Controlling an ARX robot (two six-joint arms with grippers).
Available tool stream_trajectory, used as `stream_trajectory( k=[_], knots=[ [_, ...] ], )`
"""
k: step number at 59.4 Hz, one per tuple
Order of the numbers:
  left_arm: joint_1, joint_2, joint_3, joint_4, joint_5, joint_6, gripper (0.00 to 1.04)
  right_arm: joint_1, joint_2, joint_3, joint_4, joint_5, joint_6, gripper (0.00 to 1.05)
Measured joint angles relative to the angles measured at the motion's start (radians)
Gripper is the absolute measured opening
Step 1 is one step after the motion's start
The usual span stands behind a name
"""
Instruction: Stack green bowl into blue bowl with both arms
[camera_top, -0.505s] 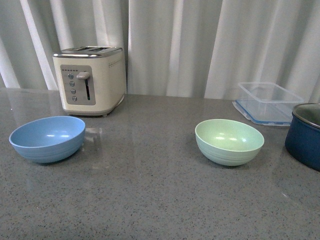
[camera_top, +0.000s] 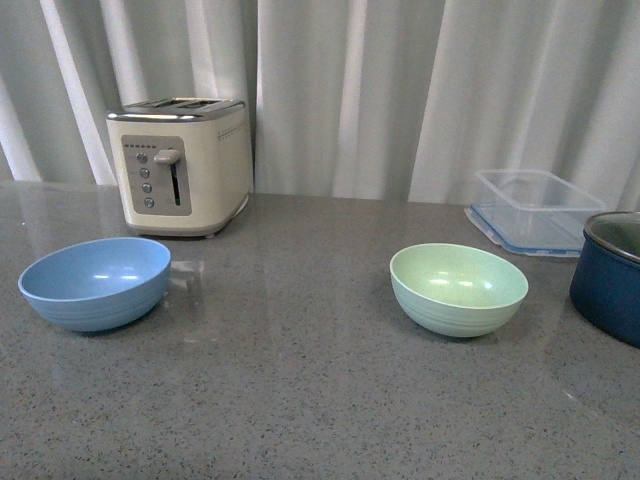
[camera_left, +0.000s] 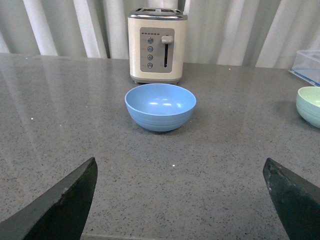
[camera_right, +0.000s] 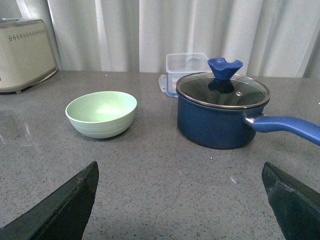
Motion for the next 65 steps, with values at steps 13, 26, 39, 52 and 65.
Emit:
stream_trajectory(
  k=[13, 26, 39, 52, 65],
  knots=[
    [0.0, 0.0, 0.0, 0.0, 0.0, 0.0, 0.98, 0.0, 0.0, 0.0, 0.0, 0.0, 0.0, 0.95],
    [0.0, 0.0, 0.0, 0.0, 0.0, 0.0, 0.98, 0.0, 0.0, 0.0, 0.0, 0.0, 0.0, 0.95],
    [0.0, 0.0, 0.0, 0.0, 0.0, 0.0, 0.98, 0.0, 0.0, 0.0, 0.0, 0.0, 0.0, 0.95],
    [0.0, 0.0, 0.0, 0.0, 0.0, 0.0, 0.98, 0.0, 0.0, 0.0, 0.0, 0.0, 0.0, 0.95],
    [-0.016, 0.163, 0.025, 0.058, -0.119, 0.017, 0.98, 0.0, 0.0, 0.0, 0.0, 0.0, 0.0, 0.95]
  ],
)
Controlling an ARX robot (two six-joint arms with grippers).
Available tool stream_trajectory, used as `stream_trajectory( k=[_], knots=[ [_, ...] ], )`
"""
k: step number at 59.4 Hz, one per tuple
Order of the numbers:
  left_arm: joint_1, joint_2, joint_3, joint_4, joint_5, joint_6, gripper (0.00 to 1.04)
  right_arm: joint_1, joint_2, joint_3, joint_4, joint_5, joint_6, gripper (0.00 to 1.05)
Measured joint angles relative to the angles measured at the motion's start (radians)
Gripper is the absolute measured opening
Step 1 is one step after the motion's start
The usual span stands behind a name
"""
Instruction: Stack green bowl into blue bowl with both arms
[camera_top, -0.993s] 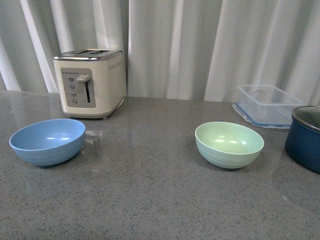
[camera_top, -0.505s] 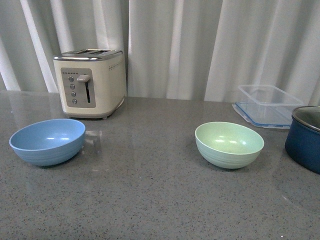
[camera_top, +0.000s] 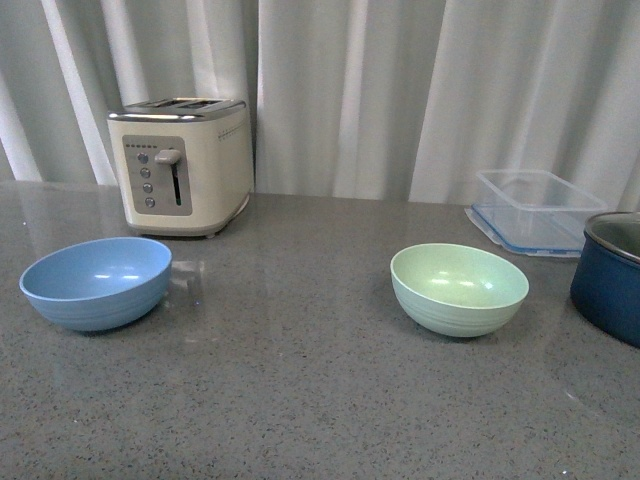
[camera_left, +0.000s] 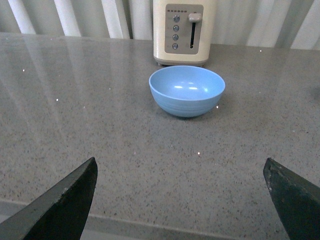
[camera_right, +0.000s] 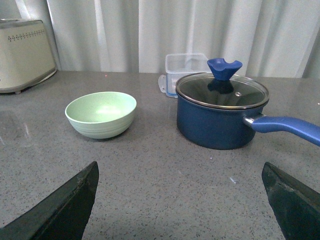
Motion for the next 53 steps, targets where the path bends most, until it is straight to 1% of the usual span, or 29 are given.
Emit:
stream_trajectory(
  k=[6, 11, 16, 23, 28, 31, 34, 45, 53],
  knots=[
    [-0.002, 0.142, 0.066, 0.108, 0.006, 0.038, 0.98, 0.0, 0.0, 0.0, 0.0, 0.0, 0.0, 0.95],
    [0.005, 0.334, 0.18, 0.199, 0.03, 0.067, 0.98, 0.0, 0.0, 0.0, 0.0, 0.0, 0.0, 0.95],
    [0.066, 0.531, 0.318, 0.217, 0.112, 0.037, 0.98, 0.0, 0.0, 0.0, 0.0, 0.0, 0.0, 0.95],
    [0.132, 0.729, 0.492, 0.259, 0.122, 0.005, 0.98, 0.0, 0.0, 0.0, 0.0, 0.0, 0.0, 0.95],
    [0.155, 0.841, 0.576, 0.23, 0.115, -0.025, 0.98, 0.0, 0.0, 0.0, 0.0, 0.001, 0.0, 0.95],
    [0.165, 0.898, 0.623, 0.197, 0.118, -0.043, 0.98, 0.0, 0.0, 0.0, 0.0, 0.001, 0.0, 0.95],
    [0.173, 0.948, 0.673, 0.153, 0.101, -0.058, 0.98, 0.0, 0.0, 0.0, 0.0, 0.0, 0.0, 0.95],
    [0.186, 1.129, 0.848, 0.019, 0.134, -0.135, 0.98, 0.0, 0.0, 0.0, 0.0, 0.0, 0.0, 0.95],
    [0.183, 1.232, 0.924, -0.034, 0.142, -0.165, 0.98, 0.0, 0.0, 0.0, 0.0, 0.0, 0.0, 0.95]
  ],
)
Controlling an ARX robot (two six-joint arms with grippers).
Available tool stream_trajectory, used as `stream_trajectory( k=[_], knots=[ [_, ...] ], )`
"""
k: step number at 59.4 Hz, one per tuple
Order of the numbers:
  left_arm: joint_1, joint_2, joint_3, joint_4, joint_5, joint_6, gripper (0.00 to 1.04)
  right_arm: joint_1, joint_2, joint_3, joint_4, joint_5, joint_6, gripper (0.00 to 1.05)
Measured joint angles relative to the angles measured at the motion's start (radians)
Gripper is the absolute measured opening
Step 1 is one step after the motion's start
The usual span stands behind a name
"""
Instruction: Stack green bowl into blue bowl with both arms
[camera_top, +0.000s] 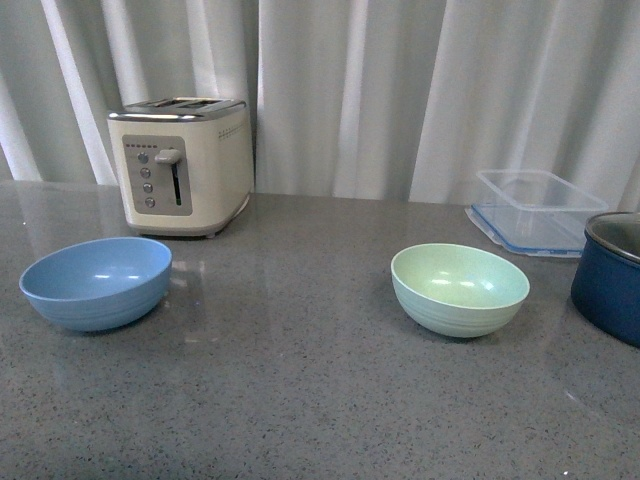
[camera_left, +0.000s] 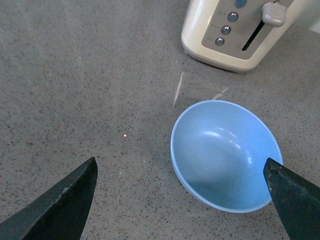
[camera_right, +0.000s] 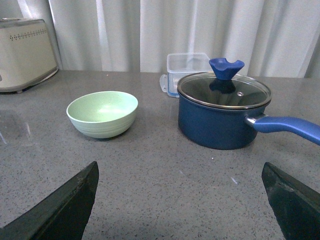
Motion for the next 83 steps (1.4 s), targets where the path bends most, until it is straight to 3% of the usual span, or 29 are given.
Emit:
stream_trajectory(
  k=[48, 54, 67, 79, 83],
  knots=[
    [-0.051, 0.42, 0.287, -0.144, -0.005, -0.148, 0.98, 0.0, 0.0, 0.0, 0.0, 0.0, 0.0, 0.95],
    [-0.056, 0.44, 0.303, -0.156, -0.02, -0.15, 0.83, 0.0, 0.0, 0.0, 0.0, 0.0, 0.0, 0.95],
    [-0.056, 0.463, 0.321, -0.177, -0.014, -0.169, 0.38, 0.0, 0.0, 0.0, 0.0, 0.0, 0.0, 0.95],
    [-0.051, 0.464, 0.332, -0.191, 0.007, -0.172, 0.06, 0.0, 0.0, 0.0, 0.0, 0.0, 0.0, 0.95],
    [-0.05, 0.462, 0.332, -0.199, 0.019, -0.177, 0.04, 0.0, 0.0, 0.0, 0.0, 0.0, 0.0, 0.95]
  ],
)
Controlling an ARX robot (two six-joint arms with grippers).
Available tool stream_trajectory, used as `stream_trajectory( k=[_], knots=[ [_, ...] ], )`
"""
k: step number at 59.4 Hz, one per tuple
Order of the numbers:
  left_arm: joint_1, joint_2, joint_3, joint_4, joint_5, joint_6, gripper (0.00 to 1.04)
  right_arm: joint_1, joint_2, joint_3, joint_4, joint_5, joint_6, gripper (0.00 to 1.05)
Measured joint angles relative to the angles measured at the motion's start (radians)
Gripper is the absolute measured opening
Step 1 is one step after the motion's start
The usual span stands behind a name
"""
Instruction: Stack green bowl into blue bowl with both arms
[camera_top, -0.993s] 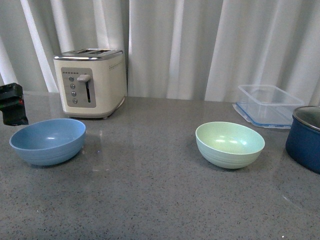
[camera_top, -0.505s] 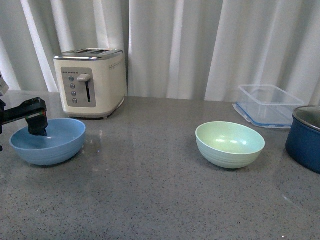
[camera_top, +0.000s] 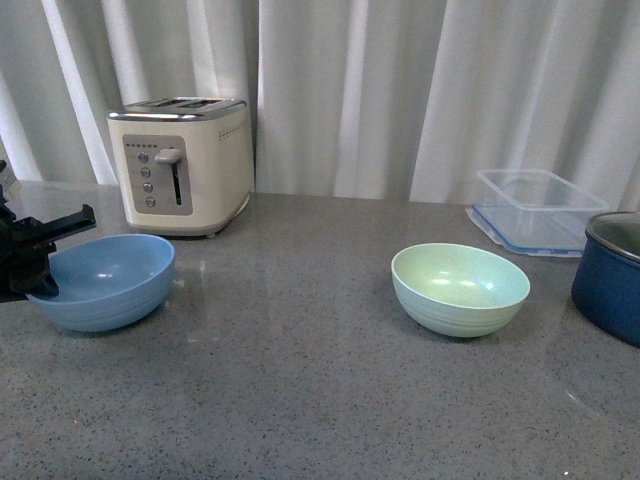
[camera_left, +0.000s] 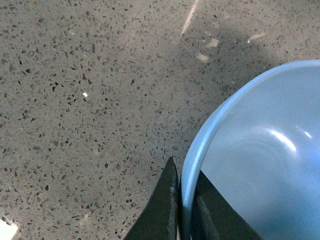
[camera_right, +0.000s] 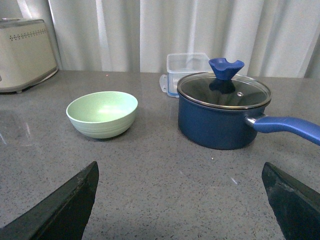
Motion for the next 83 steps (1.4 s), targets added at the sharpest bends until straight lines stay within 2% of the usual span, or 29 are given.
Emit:
stream_trajectory(
  k=[11, 19, 48, 75, 77, 83],
  knots=[
    [-0.01, -0.028, 0.0, -0.03, 0.042, -0.021, 0.04, 0.0, 0.0, 0.0, 0.0, 0.0, 0.0, 0.95],
    [-0.051, -0.069, 0.013, -0.045, 0.053, -0.041, 0.04, 0.0, 0.0, 0.0, 0.0, 0.0, 0.0, 0.95],
    [-0.341, -0.004, 0.116, -0.071, -0.01, -0.088, 0.04, 0.0, 0.0, 0.0, 0.0, 0.0, 0.0, 0.95],
    [-0.388, 0.116, 0.182, -0.08, -0.068, -0.1, 0.04, 0.0, 0.0, 0.0, 0.0, 0.0, 0.0, 0.95],
    [-0.389, 0.12, 0.182, -0.082, -0.067, -0.103, 0.06, 0.0, 0.0, 0.0, 0.0, 0.0, 0.0, 0.95],
    [-0.394, 0.125, 0.184, -0.082, -0.067, -0.103, 0.22, 0.0, 0.0, 0.0, 0.0, 0.0, 0.0, 0.95]
  ],
)
